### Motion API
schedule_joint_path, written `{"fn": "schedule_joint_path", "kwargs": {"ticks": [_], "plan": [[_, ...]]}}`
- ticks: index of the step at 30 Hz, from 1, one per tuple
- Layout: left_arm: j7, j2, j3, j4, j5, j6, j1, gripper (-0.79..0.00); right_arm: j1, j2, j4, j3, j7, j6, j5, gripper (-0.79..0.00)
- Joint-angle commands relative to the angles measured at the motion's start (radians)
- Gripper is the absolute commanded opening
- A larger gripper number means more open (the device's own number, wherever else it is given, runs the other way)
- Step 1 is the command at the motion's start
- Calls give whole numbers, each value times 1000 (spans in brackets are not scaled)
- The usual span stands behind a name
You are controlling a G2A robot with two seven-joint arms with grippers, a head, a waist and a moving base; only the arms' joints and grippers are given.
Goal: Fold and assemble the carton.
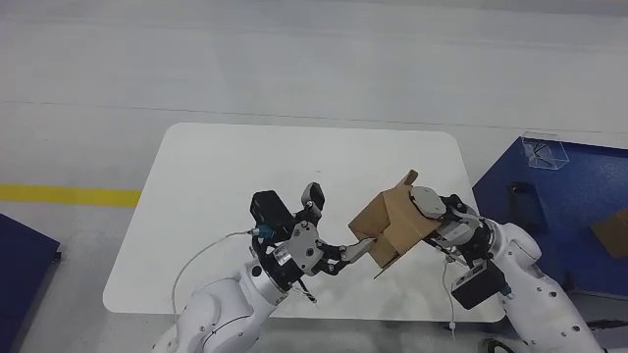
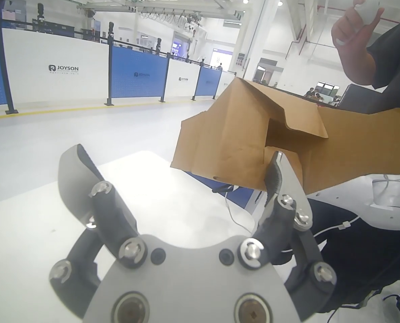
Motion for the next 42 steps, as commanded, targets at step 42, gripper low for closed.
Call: {"fn": "schedule_joint_path", "kwargs": {"ticks": [42], "plan": [[127,-7,30,-36,160,30,44,0,-120,-4,-106,146,49,308,-210,-785]]}}
